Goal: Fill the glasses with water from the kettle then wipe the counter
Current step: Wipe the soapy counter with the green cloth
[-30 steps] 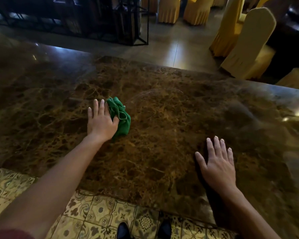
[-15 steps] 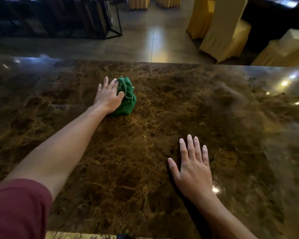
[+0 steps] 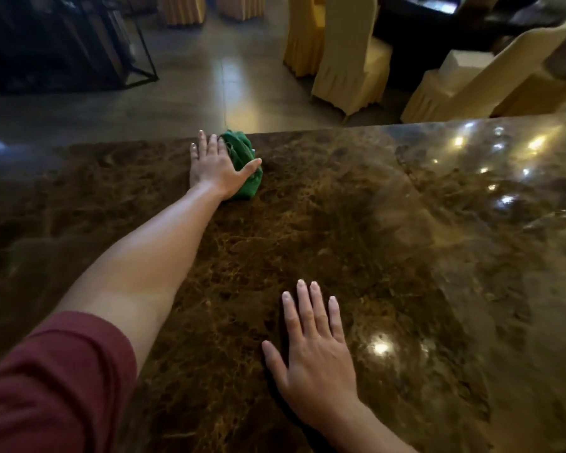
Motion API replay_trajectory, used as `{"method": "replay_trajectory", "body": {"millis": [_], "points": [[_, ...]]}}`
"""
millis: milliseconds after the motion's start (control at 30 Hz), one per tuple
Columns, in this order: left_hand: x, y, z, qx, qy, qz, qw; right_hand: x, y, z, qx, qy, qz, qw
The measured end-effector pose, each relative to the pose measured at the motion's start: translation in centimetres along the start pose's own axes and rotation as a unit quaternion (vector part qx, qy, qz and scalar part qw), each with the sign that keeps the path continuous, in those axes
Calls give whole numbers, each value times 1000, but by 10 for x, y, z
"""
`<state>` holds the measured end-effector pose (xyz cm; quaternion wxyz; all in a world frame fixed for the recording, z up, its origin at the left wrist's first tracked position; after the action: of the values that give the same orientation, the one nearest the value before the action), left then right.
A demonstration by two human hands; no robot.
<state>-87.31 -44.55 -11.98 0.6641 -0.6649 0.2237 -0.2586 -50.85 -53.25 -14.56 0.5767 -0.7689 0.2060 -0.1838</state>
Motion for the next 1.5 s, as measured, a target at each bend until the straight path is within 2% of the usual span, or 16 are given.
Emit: {"method": "replay_trajectory", "body": {"millis": [333,533,733,833,933,1000,1067,1100,1167,1200,1267,1367,1500], "points": [[-64,-8,89,42,-13,46,998,-7,-2,3,-20,-6,21,1000],[-33,-12,106,35,61,117,991,-2,-2,6,-46,3,-21,999],[4,-15,100,21,76,158,984,-1,-3,3,-63,2,-46,997],[24,-18,97,36,94,148,984,0,-6,2,-68,2,-40,997],[55,-21,104,91,163,94,978,-1,-10,2,-76,3,-29,997],[84,-26,110,159,196,53,966,-1,-19,7,-130,-4,21,991],[108,-34,111,270,186,29,944,-1,-41,25,-260,25,85,962],[119,-41,110,317,174,24,932,-2,-50,40,-346,66,99,931],[141,-58,111,371,168,9,913,-6,-69,68,-512,149,100,840],[154,-67,114,389,177,-3,904,-10,-81,78,-567,170,97,800],[182,-87,123,417,200,-15,886,-16,-105,89,-642,161,77,746],[224,-117,138,470,212,-16,857,-12,-142,86,-697,102,42,709],[274,-147,151,555,213,-28,803,9,-173,76,-717,38,44,694]]}}
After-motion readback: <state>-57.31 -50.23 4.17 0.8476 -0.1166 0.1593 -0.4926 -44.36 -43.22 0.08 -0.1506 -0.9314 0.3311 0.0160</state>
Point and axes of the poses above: each hand's wrist, its own x-axis away from the middle knuckle, its own y-axis out of the palm, z = x × y, the point moved 7 cm from there along -x, towards the middle knuckle, and after that the axes turned 7 degrees about -x, right-handed, at the moved point
